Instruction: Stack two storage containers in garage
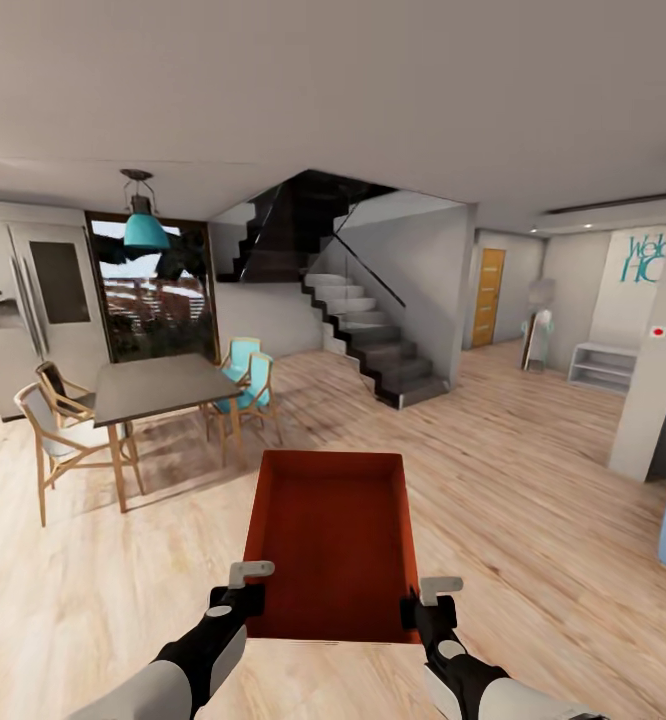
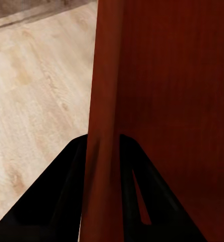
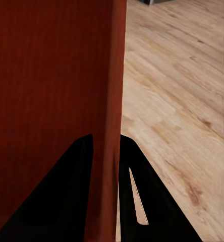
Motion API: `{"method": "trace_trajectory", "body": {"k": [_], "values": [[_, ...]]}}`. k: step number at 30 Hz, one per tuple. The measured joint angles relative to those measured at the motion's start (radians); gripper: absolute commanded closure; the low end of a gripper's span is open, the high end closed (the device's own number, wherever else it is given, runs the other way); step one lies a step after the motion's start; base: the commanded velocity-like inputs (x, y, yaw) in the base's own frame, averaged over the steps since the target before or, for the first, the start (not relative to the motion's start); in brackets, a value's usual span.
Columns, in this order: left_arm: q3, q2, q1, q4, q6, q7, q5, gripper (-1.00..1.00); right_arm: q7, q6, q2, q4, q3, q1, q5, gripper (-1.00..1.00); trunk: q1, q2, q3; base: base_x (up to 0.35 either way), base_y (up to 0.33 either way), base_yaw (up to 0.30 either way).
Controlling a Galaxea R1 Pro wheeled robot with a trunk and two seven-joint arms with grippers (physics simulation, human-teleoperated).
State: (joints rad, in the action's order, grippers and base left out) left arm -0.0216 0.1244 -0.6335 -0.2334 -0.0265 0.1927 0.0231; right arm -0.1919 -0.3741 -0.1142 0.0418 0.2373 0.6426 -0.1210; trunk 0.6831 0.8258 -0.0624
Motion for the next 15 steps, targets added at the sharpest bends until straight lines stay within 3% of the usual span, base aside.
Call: {"method": "trace_trajectory", "body": {"k": [15], "values": [[0.001, 0.0, 0.0, 0.0, -0.005, -0.001, 0.0, 1.0, -0.001, -0.008, 0.0, -0.001, 0.003, 0.0, -0.003, 1.0, 0.0, 0.0, 0.0, 0.322, 0.142, -0.26]]}}
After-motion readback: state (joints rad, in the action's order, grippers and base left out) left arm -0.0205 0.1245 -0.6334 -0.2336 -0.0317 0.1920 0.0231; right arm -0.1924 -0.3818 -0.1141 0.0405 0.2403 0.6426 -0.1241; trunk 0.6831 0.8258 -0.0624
